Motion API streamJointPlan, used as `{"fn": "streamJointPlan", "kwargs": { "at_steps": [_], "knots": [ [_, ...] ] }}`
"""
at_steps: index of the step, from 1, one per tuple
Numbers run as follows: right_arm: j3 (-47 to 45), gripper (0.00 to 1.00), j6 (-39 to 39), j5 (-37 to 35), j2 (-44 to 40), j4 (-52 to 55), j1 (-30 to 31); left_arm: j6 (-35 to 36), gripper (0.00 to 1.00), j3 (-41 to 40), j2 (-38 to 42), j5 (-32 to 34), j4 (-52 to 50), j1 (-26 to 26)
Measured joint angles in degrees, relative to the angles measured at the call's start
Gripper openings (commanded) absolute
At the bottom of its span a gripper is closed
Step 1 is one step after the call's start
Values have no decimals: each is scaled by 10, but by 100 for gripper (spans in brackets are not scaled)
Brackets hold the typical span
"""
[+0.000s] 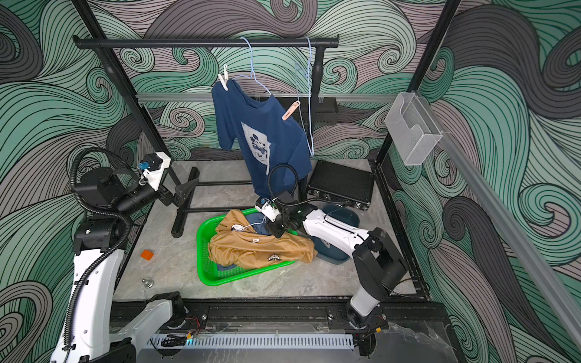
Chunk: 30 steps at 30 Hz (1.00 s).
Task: Remove the clothespins securing t-shirts to the hanger
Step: Pick up the hanger from the basket.
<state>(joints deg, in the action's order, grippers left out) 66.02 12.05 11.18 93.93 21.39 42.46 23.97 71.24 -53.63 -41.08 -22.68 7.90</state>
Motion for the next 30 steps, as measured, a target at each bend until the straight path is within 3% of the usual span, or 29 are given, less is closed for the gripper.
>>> {"fn": "streamJointPlan", "kwargs": {
  "at_steps": [5, 11, 18, 30],
  "knots": [
    [4, 31, 3, -5, 19, 1, 0, -11, 99, -17, 6, 2, 5, -8],
    [16, 4, 11, -4, 38, 12, 0, -16, 98, -17, 6, 10, 3, -20],
    [28, 0, 15, -30, 0, 37, 31, -39, 98, -32, 7, 29, -9, -25],
    [3, 0, 10, -137, -165, 56, 117, -115, 98, -40, 19, 31, -50, -26]
  ]
}}
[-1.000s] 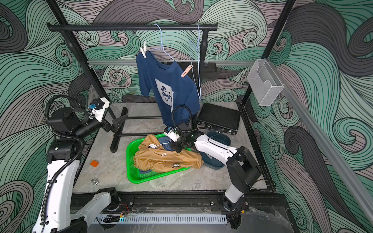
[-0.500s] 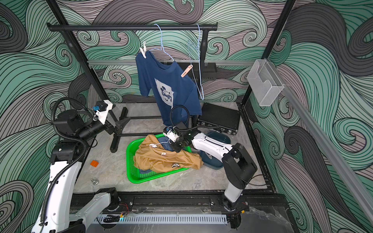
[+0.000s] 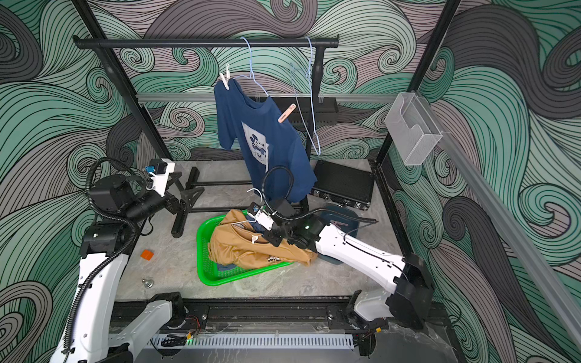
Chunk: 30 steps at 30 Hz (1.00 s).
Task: Remove the clothespins securing t-shirts to the hanger
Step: Pick up the hanger from the basket, then remove the T-shirt from the hanger.
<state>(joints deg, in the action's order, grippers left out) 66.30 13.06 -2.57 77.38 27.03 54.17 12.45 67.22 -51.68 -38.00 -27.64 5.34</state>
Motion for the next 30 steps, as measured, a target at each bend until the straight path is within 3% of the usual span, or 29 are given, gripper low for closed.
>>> {"fn": "streamJointPlan", "kwargs": {
  "at_steps": [7, 17, 25, 30],
  "knots": [
    [43, 0, 36, -21, -77, 28, 4, -33, 99, -43, 30, -23, 15, 0],
    [123, 0, 84, -31, -114, 41, 2, -17, 99, -34, -38, -108, 20, 7],
    [144, 0, 96, -24, -116, 46, -8, -14, 98, -35, -41, -213, 37, 128],
    [148, 0, 99, -15, -115, 52, -10, -11, 94, -56, -45, -269, 57, 139]
  ]
}}
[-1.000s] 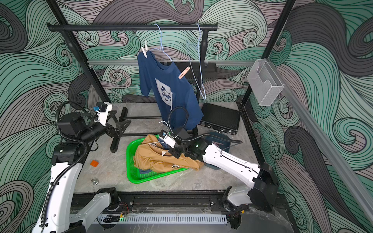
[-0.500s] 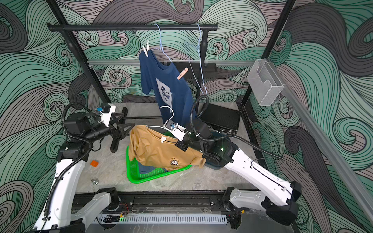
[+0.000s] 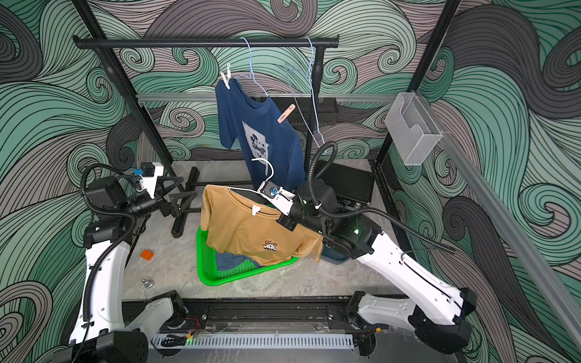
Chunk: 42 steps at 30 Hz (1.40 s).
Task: Remove the clothespins securing t-shirts to the hanger
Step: Remove the T-shirt from the hanger.
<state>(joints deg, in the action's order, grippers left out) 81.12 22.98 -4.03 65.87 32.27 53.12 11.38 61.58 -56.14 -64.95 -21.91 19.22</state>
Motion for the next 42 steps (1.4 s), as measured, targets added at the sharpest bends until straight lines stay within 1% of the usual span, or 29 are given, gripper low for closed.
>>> {"fn": "streamJointPlan", "kwargs": {
  "at_steps": [4, 6, 9, 12, 13, 15, 17, 18, 21, 26, 30, 34, 37, 42],
  "knots": [
    [13, 0, 0, 3, 5, 4, 0, 1, 93, -35, -7, -19, 23, -4],
    [19, 0, 0, 5, 6, 4, 0, 5, 91, -43, -16, -23, 27, -8],
    [27, 0, 0, 9, 9, 5, 0, 10, 82, -52, -29, -24, 31, -18],
    [28, 0, 0, 13, 9, 6, 0, 15, 72, -52, -48, -33, 40, -30],
    [28, 0, 0, 14, 9, 6, 0, 18, 67, -51, -57, -39, 42, -34],
    [28, 0, 0, 15, 10, 6, 0, 24, 50, -44, -76, -45, 38, -42],
    [28, 0, 0, 15, 11, 6, 0, 31, 25, -34, -95, -50, 35, -52],
    [28, 0, 0, 15, 11, 6, 0, 34, 17, -32, -98, -52, 35, -54],
    [28, 0, 1, 14, 12, 6, 0, 41, 1, -29, -100, -53, 33, -59],
    [27, 0, 2, 11, 12, 5, -9, 44, 0, -24, -100, -38, 19, -58],
    [12, 0, -1, 12, 0, 1, -34, 20, 0, -24, -99, -17, 26, -46],
    [-23, 0, -10, 13, -37, -5, -69, 4, 0, -24, -92, 1, 28, -32],
    [-43, 0, -21, 15, -66, -14, -89, -1, 0, -25, -89, 10, 29, -32],
    [-64, 0, -30, 27, -100, -31, -110, -4, 0, -27, -81, 29, 31, -32]
  ]
}}
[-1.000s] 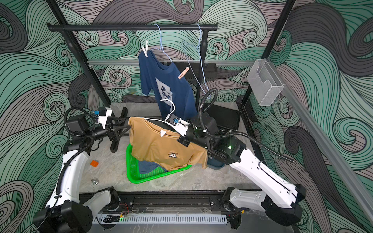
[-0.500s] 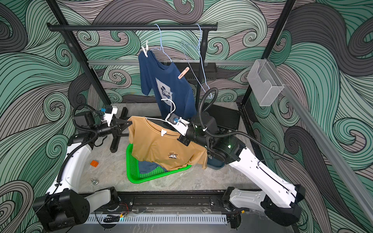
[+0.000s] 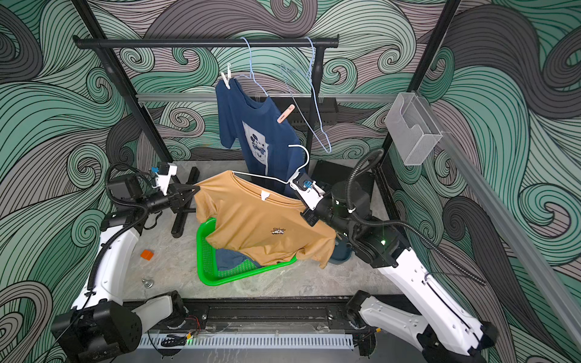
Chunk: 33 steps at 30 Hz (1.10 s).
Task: Remove the clothespins securing t-shirts to the hanger
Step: Remove the T-shirt from the hanger.
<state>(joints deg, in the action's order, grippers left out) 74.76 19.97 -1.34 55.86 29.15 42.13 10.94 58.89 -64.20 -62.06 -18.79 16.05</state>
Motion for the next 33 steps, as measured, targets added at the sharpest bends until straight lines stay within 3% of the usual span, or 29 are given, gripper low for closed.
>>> {"fn": "streamJointPlan", "kwargs": {
  "at_steps": [15, 19, 23, 28, 33],
  "knots": [
    [-46, 0, -19, 30, -58, -63, -24, 4, 0, 0, 3, 3, -5, 2],
    [-34, 0, -46, 53, -37, -84, -23, 21, 0, -3, 16, 17, -12, -36],
    [-23, 0, -83, 62, -2, -123, 4, 35, 0, -23, 48, 39, -20, -75],
    [-15, 0, -121, 66, 49, -182, 70, 41, 0, -47, 64, 62, -32, -83],
    [-6, 0, -144, 65, 93, -221, 89, 48, 0, -59, 81, 116, -57, -84]
  ]
}}
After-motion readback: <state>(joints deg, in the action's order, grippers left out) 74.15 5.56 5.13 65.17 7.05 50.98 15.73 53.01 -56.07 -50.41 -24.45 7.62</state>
